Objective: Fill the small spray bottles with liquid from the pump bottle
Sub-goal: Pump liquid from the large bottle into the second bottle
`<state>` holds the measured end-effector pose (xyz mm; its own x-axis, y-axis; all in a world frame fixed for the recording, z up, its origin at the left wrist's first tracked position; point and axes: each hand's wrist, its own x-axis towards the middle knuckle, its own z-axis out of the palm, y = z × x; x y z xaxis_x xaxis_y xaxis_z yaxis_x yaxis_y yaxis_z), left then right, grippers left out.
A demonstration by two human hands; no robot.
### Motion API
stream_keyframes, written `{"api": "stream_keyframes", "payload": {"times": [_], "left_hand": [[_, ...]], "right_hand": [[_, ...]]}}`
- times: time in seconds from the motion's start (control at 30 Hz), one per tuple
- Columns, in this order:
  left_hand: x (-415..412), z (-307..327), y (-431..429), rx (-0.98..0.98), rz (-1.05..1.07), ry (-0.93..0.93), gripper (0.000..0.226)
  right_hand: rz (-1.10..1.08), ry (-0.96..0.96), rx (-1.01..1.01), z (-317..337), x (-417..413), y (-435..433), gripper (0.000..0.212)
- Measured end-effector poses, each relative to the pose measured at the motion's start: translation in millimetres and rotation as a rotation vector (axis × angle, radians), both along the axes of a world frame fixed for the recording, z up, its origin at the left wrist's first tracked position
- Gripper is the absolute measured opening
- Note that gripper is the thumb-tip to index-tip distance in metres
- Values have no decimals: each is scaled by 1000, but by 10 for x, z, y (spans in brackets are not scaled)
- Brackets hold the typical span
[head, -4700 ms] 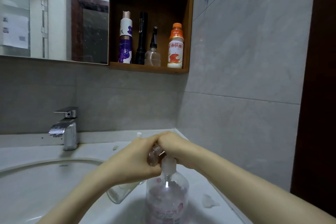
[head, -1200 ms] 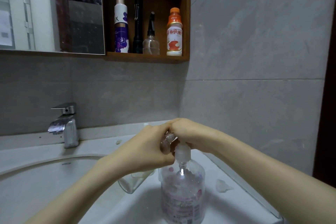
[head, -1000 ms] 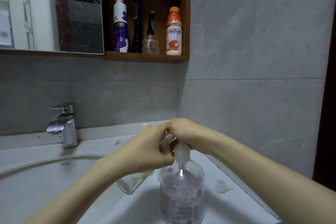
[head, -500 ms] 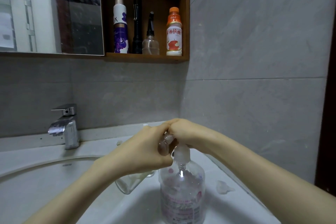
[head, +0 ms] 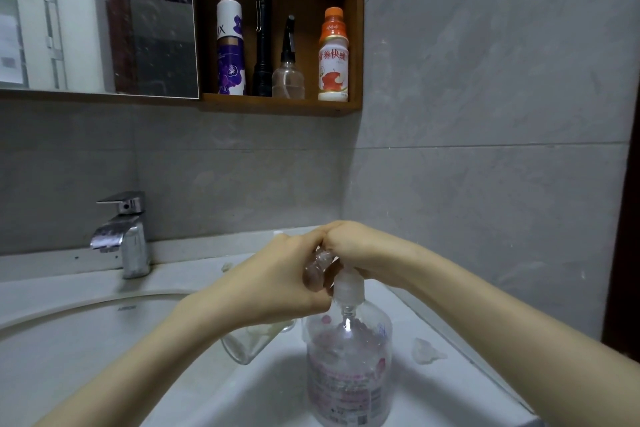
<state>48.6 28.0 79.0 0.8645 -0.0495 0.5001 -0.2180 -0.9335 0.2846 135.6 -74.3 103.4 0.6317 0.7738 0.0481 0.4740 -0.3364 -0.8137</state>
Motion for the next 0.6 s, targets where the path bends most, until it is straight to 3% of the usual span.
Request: {"api": "stream_keyframes", "payload": {"times": [0.23, 0.37, 0.6], "left_hand": [[5, -1, 12, -24, -11, 1, 31], [22, 7, 9, -21, -13, 4, 37], [-2, -51, -33, -62, -38, 37, 47]], "right_hand": [[-13, -19, 11, 2, -1, 1, 43], [-30, -39, 56, -10, 12, 5, 31], [-49, -67, -25, -69, -7, 34, 34]]}}
